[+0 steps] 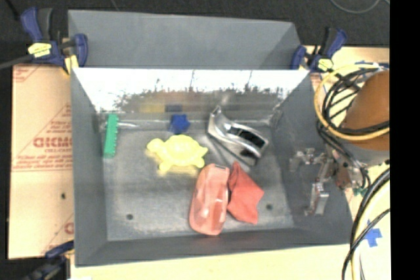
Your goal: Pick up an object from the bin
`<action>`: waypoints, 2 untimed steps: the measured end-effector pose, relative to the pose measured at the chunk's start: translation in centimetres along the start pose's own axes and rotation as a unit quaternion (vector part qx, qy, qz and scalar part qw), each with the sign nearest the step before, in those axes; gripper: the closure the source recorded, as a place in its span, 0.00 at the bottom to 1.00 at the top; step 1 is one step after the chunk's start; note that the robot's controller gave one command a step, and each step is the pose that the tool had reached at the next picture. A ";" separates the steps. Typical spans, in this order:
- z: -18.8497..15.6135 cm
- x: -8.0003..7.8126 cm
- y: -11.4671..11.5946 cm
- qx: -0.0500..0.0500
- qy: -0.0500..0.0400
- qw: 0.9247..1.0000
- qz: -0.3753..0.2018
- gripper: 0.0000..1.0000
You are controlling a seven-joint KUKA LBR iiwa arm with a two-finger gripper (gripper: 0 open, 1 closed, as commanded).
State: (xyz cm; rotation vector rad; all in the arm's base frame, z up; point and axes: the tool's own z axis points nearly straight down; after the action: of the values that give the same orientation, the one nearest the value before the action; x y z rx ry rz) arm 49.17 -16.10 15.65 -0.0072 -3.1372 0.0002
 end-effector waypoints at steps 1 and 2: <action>-0.5 -0.2 0.1 0.001 -0.004 1.000 -0.002 0.00; 4.6 0.5 4.3 0.002 -0.005 0.988 -0.155 0.00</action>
Offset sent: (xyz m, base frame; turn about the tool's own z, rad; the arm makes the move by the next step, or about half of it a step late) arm -0.0120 0.0771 -0.0865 -0.5366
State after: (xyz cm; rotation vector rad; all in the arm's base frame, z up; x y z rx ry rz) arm 48.71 -11.78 11.03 0.4819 -3.1099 0.0054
